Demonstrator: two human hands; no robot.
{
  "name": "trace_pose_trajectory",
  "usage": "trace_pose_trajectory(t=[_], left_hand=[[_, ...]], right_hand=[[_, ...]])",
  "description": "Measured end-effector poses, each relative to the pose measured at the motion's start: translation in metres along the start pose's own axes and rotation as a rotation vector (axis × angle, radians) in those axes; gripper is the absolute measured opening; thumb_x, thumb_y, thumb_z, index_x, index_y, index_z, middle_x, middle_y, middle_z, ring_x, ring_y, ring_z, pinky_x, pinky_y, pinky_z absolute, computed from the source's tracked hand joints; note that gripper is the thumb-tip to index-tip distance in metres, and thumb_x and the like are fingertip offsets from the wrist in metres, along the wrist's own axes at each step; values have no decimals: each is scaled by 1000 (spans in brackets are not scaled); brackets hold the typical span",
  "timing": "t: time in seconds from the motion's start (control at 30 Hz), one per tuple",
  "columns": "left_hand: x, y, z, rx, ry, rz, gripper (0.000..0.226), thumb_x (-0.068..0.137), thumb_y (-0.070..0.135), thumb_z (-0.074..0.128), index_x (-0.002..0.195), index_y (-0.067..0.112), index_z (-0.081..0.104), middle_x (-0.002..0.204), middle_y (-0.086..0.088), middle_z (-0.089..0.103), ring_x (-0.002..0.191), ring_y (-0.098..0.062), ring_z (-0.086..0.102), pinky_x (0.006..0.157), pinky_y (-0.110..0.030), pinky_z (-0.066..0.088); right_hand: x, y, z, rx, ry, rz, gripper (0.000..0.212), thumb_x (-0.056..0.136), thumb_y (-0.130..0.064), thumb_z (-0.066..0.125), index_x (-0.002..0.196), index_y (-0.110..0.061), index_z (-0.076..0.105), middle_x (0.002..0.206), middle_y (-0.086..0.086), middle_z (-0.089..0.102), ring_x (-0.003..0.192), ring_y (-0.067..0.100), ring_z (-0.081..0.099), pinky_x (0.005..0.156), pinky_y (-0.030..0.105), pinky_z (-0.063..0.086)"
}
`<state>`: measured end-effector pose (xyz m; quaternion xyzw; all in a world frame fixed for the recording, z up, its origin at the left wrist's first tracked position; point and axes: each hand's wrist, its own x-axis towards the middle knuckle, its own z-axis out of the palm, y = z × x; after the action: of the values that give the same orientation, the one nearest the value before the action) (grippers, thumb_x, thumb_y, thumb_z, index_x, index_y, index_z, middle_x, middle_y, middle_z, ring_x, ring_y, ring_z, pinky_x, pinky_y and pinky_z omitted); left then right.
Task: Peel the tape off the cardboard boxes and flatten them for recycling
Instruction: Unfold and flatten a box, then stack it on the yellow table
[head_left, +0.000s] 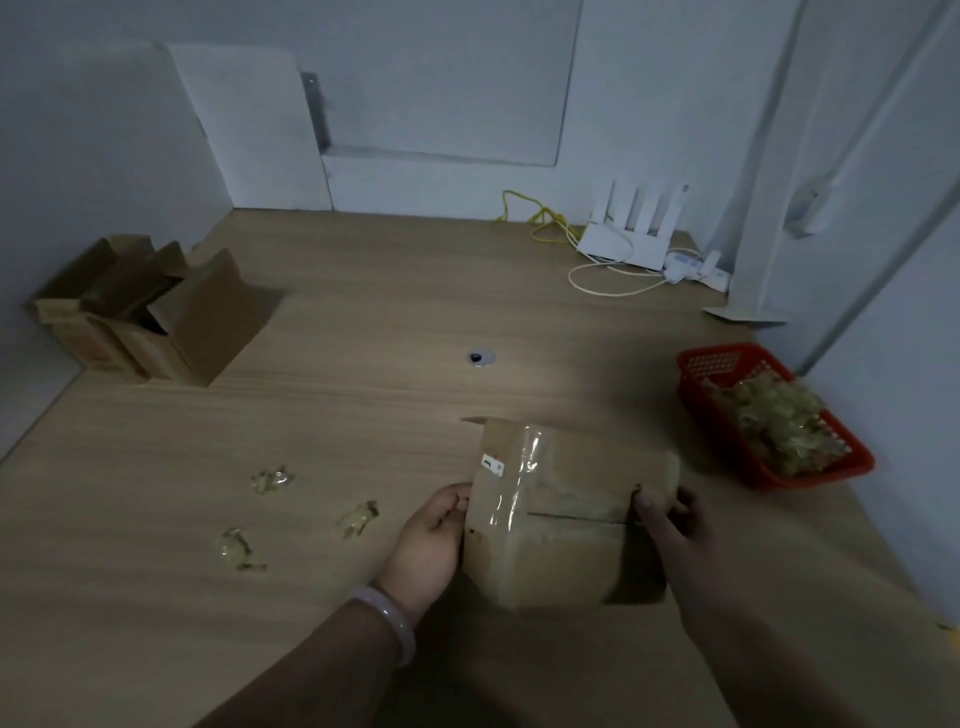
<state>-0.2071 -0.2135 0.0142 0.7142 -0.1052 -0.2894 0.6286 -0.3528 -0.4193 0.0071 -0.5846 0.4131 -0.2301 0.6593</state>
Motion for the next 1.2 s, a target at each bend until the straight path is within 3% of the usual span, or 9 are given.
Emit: trace_pose_trajectory(t=[0.07, 0.17, 0.3, 0.47, 0.7, 0.83, 0.93, 1.1, 1.2], left_hand=[[0, -3, 9, -78, -53, -148, 28, 100, 18, 41, 108, 22, 68, 93, -1, 74, 89, -23, 67, 72, -25, 51], [1, -9, 17, -238, -95, -349, 40, 99, 40, 41, 105, 18, 74, 105, -7, 73, 103, -28, 66, 95, -42, 49], [3, -18, 22, -458, -139, -509, 50, 94, 52, 42, 103, 16, 75, 112, -12, 70, 102, -24, 68, 78, -33, 55], [3, -32, 16, -432, -20, -433, 42, 93, 47, 49, 122, 17, 60, 117, -13, 67, 109, -30, 63, 92, -44, 50], [20, -59, -8, 323, 246, -418, 53, 89, 41, 62, 136, 29, 42, 127, -21, 42, 120, -39, 42, 102, -37, 38], [20, -76, -20, 141, 194, -448, 39, 94, 29, 58, 131, 20, 52, 127, -20, 57, 113, -35, 55, 100, -42, 46], [14, -69, -25, 3, 149, -397, 20, 99, 25, 48, 110, 18, 63, 117, -11, 65, 98, -22, 63, 87, -25, 51], [6, -54, -24, -318, 112, -347, 38, 97, 48, 42, 108, 27, 72, 107, -1, 73, 99, -18, 68, 83, -33, 54], [6, -61, -29, -38, -25, -184, 45, 86, 58, 50, 129, 44, 53, 124, 13, 64, 118, -11, 57, 103, -34, 42]], right_hand=[[-2, 2, -7, -40, -17, -12, 43, 74, -42, 74, 113, -39, 56, 101, -14, 65, 83, 7, 66, 54, 17, 51], [-4, 7, -13, -135, -53, -37, 34, 73, -40, 75, 103, -45, 58, 95, -24, 66, 81, -3, 65, 63, 16, 50], [-2, 12, -16, -317, -67, -89, 44, 77, -39, 74, 115, -37, 51, 102, -23, 59, 89, -11, 55, 71, 10, 43], [-3, 14, -10, -465, -39, -93, 54, 77, -45, 74, 123, -33, 50, 99, -21, 56, 83, -9, 53, 71, 11, 39], [-1, 15, 10, -733, -71, -44, 80, 74, -66, 63, 140, -31, 35, 139, 1, 45, 118, 21, 48, 94, 39, 46], [-10, 20, 36, -908, -101, -112, 92, 78, -70, 49, 149, -39, 0, 155, -2, 17, 139, 28, 26, 110, 46, 31], [-8, 22, 53, -916, -137, -194, 83, 84, -63, 50, 147, -46, 0, 156, -6, 13, 139, 27, 27, 107, 44, 32], [9, 18, 69, -966, -200, -144, 74, 90, -61, 44, 149, -44, 2, 157, -2, 17, 137, 30, 31, 107, 41, 32], [-1, 21, 66, -1000, -192, -176, 77, 90, -62, 42, 150, -40, -1, 154, -1, 21, 130, 30, 41, 99, 38, 39]])
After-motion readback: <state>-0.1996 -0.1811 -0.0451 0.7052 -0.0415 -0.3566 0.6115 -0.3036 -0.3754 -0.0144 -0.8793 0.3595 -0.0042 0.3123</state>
